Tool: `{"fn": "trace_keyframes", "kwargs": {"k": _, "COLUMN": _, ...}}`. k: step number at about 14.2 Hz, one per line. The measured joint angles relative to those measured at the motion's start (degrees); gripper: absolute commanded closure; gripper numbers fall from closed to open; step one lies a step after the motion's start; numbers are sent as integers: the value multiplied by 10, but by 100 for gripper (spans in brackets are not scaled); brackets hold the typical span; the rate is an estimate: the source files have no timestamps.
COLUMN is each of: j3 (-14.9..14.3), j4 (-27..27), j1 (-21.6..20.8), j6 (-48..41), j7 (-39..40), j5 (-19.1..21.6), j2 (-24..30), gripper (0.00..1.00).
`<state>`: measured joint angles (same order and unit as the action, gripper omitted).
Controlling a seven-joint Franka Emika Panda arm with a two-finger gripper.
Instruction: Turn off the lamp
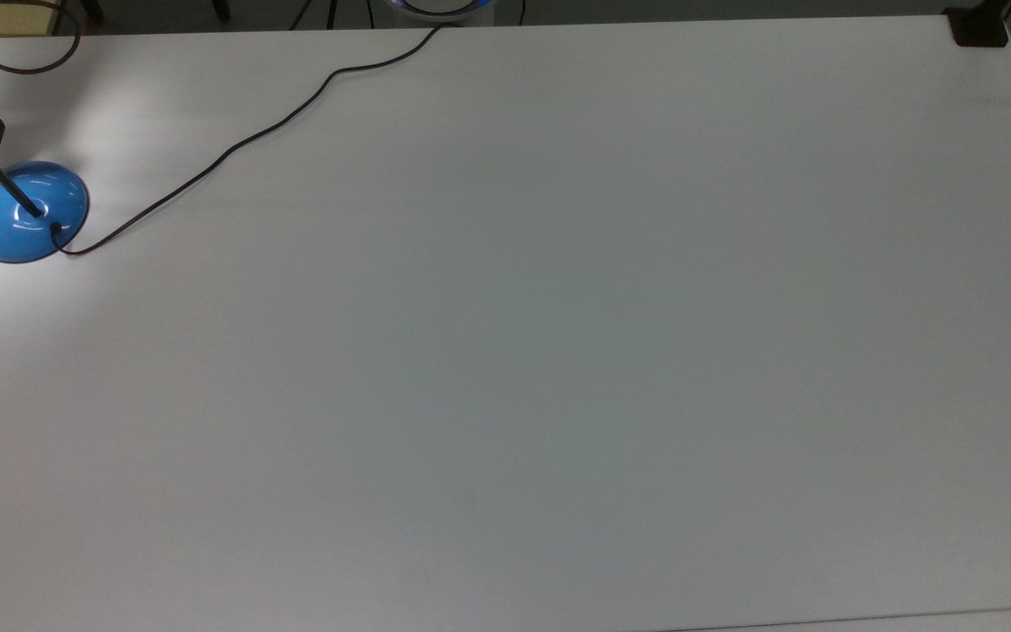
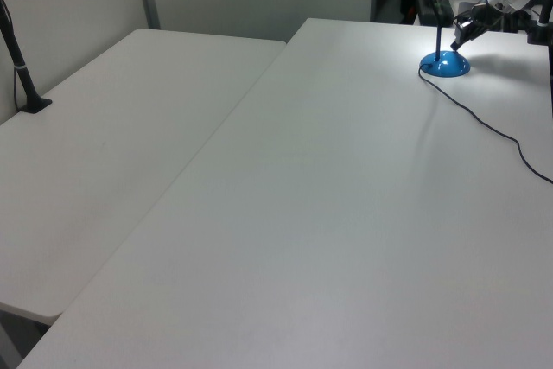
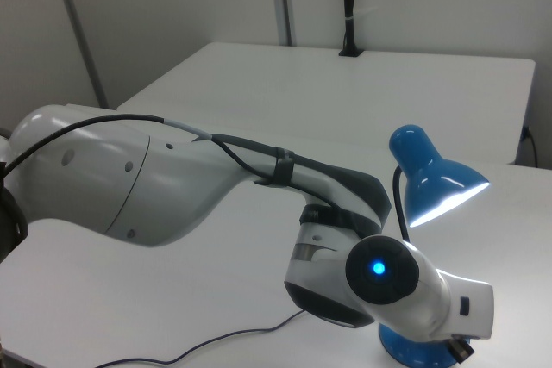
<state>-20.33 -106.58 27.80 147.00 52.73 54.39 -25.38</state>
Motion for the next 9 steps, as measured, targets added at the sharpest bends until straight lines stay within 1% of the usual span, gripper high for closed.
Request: {"fn": "trace_keyframes", "kwargs": {"k": 9, "j3": 2, "j4": -16, "j1": 19, "j6": 0, "j7": 51, "j5": -2, "j2": 0, "gripper": 100}}
